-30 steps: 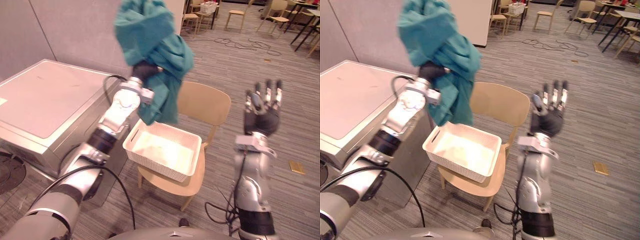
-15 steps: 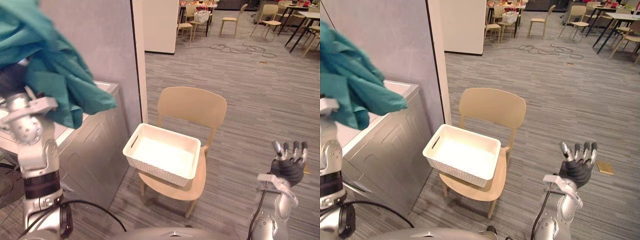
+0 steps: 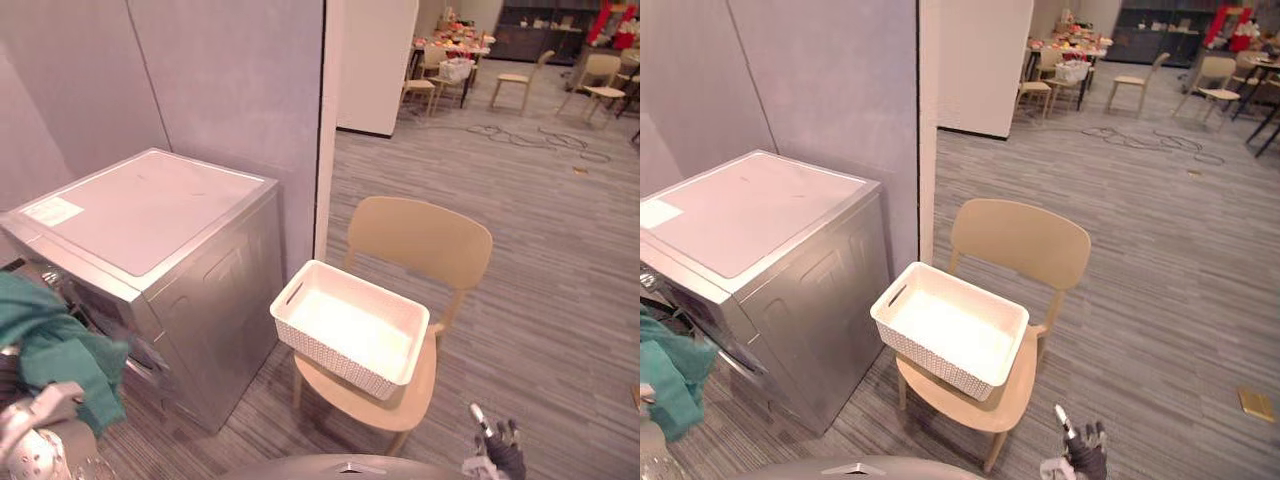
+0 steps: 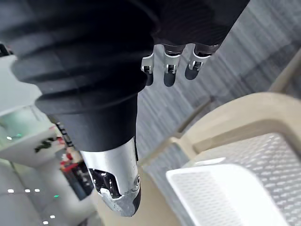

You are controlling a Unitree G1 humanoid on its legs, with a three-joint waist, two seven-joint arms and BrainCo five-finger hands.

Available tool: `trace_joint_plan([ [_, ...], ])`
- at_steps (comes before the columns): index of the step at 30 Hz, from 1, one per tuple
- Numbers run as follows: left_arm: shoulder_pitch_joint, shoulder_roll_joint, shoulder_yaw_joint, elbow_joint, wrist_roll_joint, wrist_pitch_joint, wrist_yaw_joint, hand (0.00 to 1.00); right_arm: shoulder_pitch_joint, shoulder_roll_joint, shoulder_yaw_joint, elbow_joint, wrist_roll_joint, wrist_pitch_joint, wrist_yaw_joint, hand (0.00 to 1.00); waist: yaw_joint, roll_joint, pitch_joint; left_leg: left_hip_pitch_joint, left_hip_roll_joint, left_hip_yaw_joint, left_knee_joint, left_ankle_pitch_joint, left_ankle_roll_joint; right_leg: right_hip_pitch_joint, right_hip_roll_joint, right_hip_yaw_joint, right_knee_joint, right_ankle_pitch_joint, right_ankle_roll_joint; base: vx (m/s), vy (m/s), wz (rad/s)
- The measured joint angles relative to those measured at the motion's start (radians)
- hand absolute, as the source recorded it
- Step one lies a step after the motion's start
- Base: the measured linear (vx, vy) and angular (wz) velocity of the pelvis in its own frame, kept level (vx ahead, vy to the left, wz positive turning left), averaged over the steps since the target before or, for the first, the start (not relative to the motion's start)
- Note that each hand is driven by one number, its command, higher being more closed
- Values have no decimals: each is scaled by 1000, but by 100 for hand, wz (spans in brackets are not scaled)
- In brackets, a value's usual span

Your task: Pick up the laundry basket with both hands and put the clothes into the washing machine.

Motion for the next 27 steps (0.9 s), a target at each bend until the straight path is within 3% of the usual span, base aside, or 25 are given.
trace_joint_plan([
  [7,22,-25,-140,289,-90,43,-61,100,-69,-10,41,433,-76,42,19,0,18,-4,1,-2,5,6,0,0,0,6,-6,-25,15,-3,1,-32,4,8],
  [15,23,-27,-199,449,-97,77,-105,100,-100,-59,40,582,-108,52,18,0,20,-13,11,2,6,-8,1,1,1,33,-15,-61,37,-30,5,3,3,15],
  [19,21,-29,-210,454,-98,87,-131,100,-177,-87,45,654,-182,53,15,0,28,-20,87,-25,38,-35,88,-22,-4,30,-11,-85,133,-86,-6,-18,-41,25],
  [21,9,-26,-247,454,-100,101,-141,100,-203,-95,69,653,-195,52,8,0,25,-17,103,-104,43,-97,134,-29,-5,-15,-23,-141,209,-130,-10,-59,-61,78],
  [24,-19,-18,-317,454,-110,112,-146,100,-251,-118,112,650,-197,53,0,0,27,-13,146,-144,42,-113,94,-20,15,-50,-59,-224,299,-183,-16,-3,-66,87],
  [25,-21,-17,-329,454,-116,115,-146,100,-273,-117,118,650,-196,53,-3,0,28,-21,146,-149,43,-72,66,-45,48,-63,-79,-243,303,-178,-31,22,8,50],
  [26,-42,-4,-343,453,-116,118,-146,100,-307,-105,120,648,-194,48,-4,0,31,-57,154,-179,48,-14,129,-59,90,-76,-115,-254,305,-173,-38,45,23,56],
  [27,-66,0,-371,454,-116,120,-146,100,-347,-104,118,646,-192,41,-6,0,31,-55,173,-224,58,4,290,-61,124,-79,-145,-273,318,-163,-26,52,48,53],
])
